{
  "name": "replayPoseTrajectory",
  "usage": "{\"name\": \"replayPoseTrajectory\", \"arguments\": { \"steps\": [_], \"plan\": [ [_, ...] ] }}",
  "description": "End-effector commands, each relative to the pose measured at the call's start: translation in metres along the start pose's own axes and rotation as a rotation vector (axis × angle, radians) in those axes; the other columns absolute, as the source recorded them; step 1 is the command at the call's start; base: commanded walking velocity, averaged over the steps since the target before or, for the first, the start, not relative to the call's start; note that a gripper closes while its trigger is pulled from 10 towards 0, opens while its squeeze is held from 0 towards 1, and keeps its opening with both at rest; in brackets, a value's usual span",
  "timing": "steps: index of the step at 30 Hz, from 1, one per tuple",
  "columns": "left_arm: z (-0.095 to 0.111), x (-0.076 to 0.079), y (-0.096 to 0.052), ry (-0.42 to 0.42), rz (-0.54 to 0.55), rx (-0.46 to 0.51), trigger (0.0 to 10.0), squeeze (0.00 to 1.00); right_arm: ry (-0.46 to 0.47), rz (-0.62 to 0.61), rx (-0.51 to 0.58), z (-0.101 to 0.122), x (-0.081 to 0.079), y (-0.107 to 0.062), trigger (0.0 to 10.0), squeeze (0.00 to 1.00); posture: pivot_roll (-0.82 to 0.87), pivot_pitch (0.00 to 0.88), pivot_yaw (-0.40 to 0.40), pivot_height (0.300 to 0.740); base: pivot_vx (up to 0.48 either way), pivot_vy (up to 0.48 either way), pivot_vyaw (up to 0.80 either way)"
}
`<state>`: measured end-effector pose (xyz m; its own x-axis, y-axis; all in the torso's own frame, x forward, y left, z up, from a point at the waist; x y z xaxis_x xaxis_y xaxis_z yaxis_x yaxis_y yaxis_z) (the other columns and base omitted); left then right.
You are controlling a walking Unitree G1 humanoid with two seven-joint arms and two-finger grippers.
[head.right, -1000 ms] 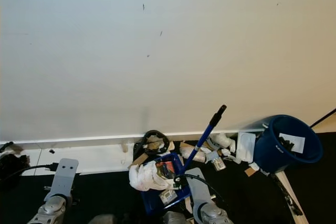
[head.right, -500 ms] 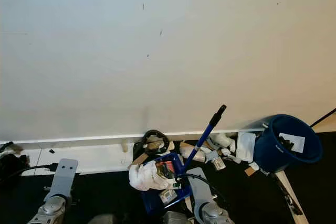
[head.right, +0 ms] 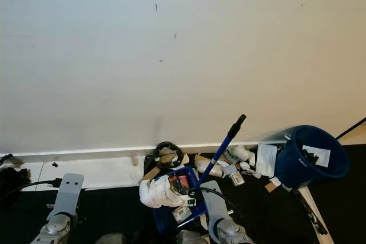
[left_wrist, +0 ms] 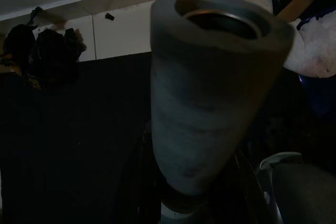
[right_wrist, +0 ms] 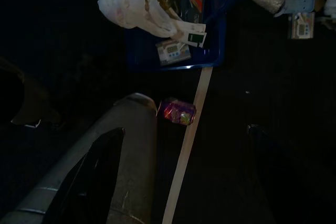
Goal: Sweep floor
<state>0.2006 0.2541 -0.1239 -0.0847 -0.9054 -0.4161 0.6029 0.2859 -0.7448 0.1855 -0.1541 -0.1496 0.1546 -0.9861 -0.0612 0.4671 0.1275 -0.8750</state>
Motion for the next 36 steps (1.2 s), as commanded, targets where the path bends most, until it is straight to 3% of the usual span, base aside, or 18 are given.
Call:
{"name": "replayPoseTrajectory", "arguments": {
  "steps": [1, 4, 10, 13, 15, 20, 26, 29, 33, 36],
  "plan": [
    [-0.017, 0.003, -0.004, -0.015, -0.019, -0.042, 10.0, 0.00, 0.017, -0.002, -0.008, -0.003, 0.002, -0.001, 10.0, 0.00, 0.17, 0.000, -0.082, 0.740, 0.000, 0.000, 0.00],
    [-0.017, 0.009, -0.005, 0.020, -0.048, -0.032, 10.0, 0.00, 0.094, -0.009, 0.037, 0.006, 0.003, 0.000, 10.0, 0.00, 0.17, 0.000, -0.077, 0.740, 0.000, 0.000, 0.00],
    [-0.013, 0.007, -0.003, 0.022, -0.042, -0.026, 10.0, 0.00, 0.088, -0.014, 0.016, -0.002, 0.004, -0.001, 10.0, 0.00, 0.17, 0.000, -0.076, 0.740, 0.000, 0.000, 0.00],
    [-0.012, 0.004, -0.002, 0.028, -0.041, -0.030, 10.0, 0.00, 0.075, -0.012, -0.004, -0.009, 0.001, -0.002, 10.0, 0.00, 0.15, 0.000, -0.035, 0.740, 0.000, 0.000, 0.00],
    [-0.002, 0.004, 0.000, 0.071, -0.060, -0.003, 10.0, 0.00, 0.148, -0.031, 0.028, -0.005, 0.003, -0.002, 10.0, 0.00, 0.15, 0.000, -0.033, 0.740, 0.000, 0.000, 0.00],
    [0.007, -0.001, 0.002, 0.061, -0.046, 0.018, 10.0, 0.00, 0.115, -0.026, -0.007, -0.016, 0.000, -0.002, 10.0, 0.00, 0.16, 0.000, -0.027, 0.740, 0.000, 0.000, 0.00],
    [0.006, -0.005, 0.003, 0.095, -0.051, 0.014, 10.0, 0.00, 0.144, -0.027, 0.005, -0.014, -0.003, -0.002, 10.0, 0.00, 0.15, 0.000, 0.007, 0.740, 0.000, 0.000, 0.00],
    [0.006, -0.004, 0.003, 0.098, -0.053, 0.016, 10.0, 0.00, 0.148, -0.029, 0.010, -0.013, -0.002, -0.002, 10.0, 0.00, 0.16, 0.000, -0.006, 0.740, 0.000, 0.000, 0.00],
    [-0.002, -0.005, 0.001, 0.040, -0.015, -0.015, 10.0, 0.00, 0.068, -0.014, 0.002, -0.008, 0.002, -0.002, 10.0, 0.00, 0.17, 0.000, -0.055, 0.740, 0.000, 0.000, 0.00],
    [-0.009, 0.003, -0.001, 0.049, -0.029, -0.027, 10.0, 0.00, 0.070, -0.026, 0.039, 0.007, 0.009, -0.001, 10.0, 0.00, 0.17, 0.000, -0.074, 0.740, 0.000, 0.000, 0.00]
  ]
}}
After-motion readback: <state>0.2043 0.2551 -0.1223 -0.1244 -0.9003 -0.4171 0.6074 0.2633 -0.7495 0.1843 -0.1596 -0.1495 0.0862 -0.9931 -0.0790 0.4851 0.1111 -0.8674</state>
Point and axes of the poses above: a point about 5 cm out from each wrist's last joint towards the gripper, its own y axis pointing out of the wrist towards the gripper, its own z axis along the axis of the wrist's last joint, x = y × z, the point moved 6 cm from there along y, pointing out of the wrist towards the gripper, and after that the axes turned 9 degrees about y, right-handed, at the moved point
